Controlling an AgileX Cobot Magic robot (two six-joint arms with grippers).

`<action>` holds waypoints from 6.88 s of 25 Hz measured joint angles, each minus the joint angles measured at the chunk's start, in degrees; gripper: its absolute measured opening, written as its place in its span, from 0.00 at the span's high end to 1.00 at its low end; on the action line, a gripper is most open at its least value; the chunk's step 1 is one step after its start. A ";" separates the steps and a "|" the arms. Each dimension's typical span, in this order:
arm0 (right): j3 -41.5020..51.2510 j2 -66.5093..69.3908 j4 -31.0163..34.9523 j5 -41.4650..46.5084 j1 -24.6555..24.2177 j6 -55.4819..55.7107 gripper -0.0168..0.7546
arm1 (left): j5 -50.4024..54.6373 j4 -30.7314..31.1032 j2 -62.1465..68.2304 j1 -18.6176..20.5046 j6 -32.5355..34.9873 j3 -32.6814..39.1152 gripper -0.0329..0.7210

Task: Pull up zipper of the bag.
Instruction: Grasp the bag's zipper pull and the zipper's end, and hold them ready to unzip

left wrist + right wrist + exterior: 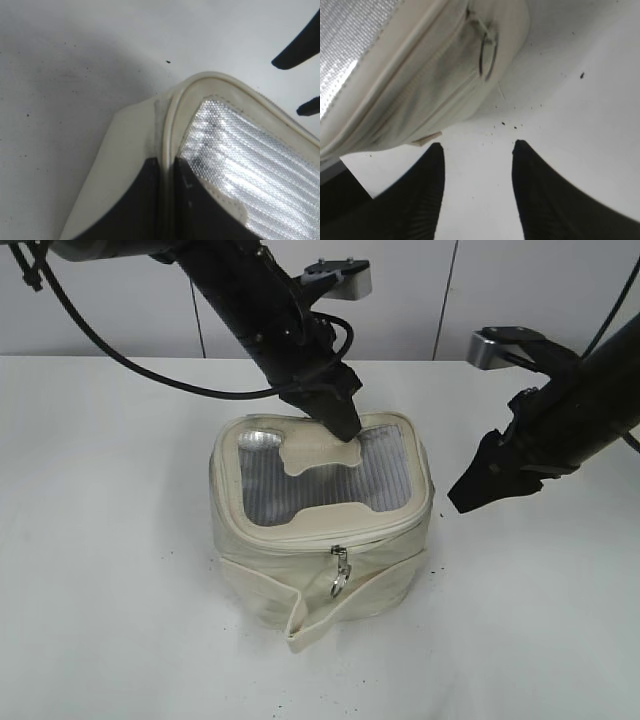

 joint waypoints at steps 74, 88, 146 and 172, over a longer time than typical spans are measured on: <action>7.26 0.14 22.72 -0.56 -9.12 -27.16 0.64 | 0.27 -0.48 0.00 0.11 0.00 0.00 0.90; 10.85 1.16 37.68 -3.72 -9.01 -50.42 0.27 | 0.27 -0.71 0.00 0.11 0.00 0.00 0.90; 10.16 -5.98 15.37 -9.04 1.38 -20.74 1.00 | 0.97 -0.45 0.00 0.51 -0.45 0.00 0.90; 17.29 -18.13 16.81 -10.35 21.94 -11.68 1.00 | 0.95 -0.52 0.00 0.40 -2.00 0.00 0.90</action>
